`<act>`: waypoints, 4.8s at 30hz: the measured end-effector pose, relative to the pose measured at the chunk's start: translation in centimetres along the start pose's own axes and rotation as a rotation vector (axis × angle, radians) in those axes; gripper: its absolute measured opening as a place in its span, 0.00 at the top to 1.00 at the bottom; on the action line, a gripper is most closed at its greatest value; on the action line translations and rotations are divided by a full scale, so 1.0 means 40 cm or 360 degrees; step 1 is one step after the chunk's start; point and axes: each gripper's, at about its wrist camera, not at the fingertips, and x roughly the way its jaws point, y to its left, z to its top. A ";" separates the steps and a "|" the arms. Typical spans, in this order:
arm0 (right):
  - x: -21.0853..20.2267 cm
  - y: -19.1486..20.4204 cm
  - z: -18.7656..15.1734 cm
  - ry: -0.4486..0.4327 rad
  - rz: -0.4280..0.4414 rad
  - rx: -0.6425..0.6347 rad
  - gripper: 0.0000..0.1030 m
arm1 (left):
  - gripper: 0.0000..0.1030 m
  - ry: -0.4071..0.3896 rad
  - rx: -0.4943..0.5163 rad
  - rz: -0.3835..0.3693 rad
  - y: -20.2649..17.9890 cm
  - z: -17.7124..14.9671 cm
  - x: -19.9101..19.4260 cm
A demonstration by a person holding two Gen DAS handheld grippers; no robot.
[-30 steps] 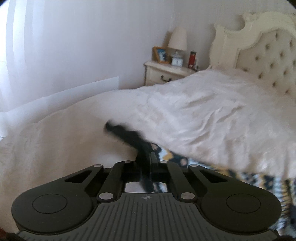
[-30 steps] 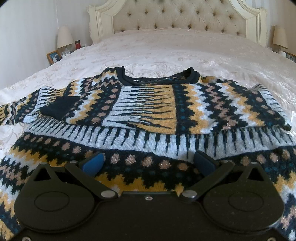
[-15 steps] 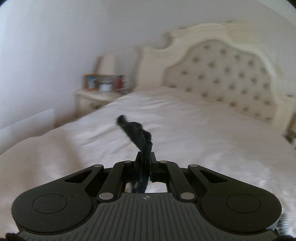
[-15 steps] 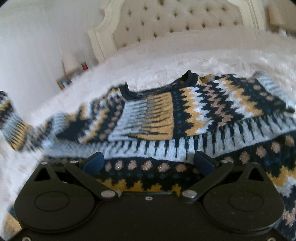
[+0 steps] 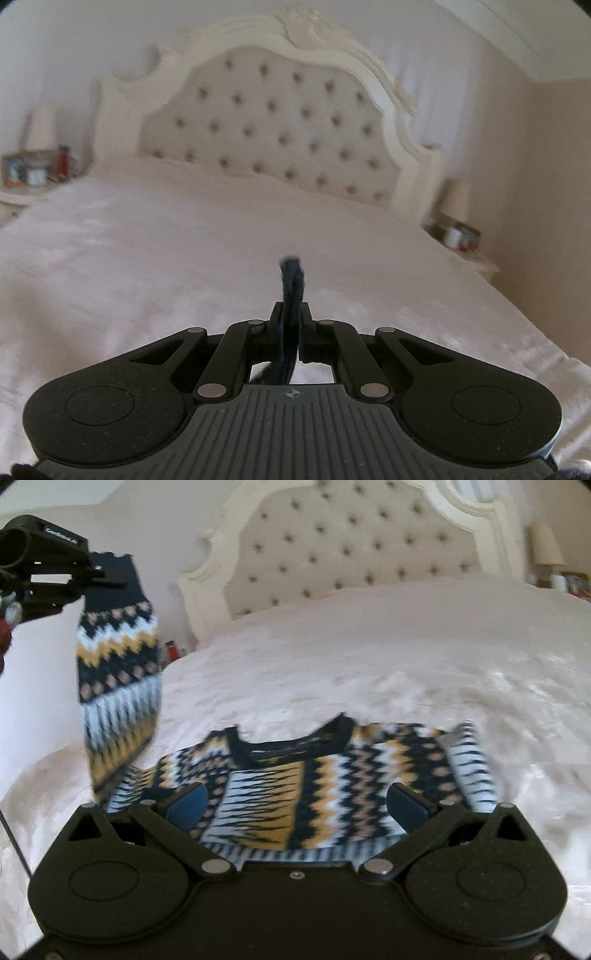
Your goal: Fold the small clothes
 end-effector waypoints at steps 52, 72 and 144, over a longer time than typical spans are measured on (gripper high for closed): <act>0.115 -0.070 0.059 0.0089 -0.0131 -0.0127 0.30 | 0.62 0.0319 0.0059 0.0453 0.328 -0.515 -0.074; 0.150 -0.047 0.135 0.0166 -0.0178 -0.0032 0.85 | 0.62 0.0284 0.0035 0.0436 0.333 -0.517 -0.073; 0.170 -0.130 -0.064 0.0073 -0.0393 -0.0238 0.39 | 0.33 0.0300 -0.0007 0.0530 0.425 -0.420 0.066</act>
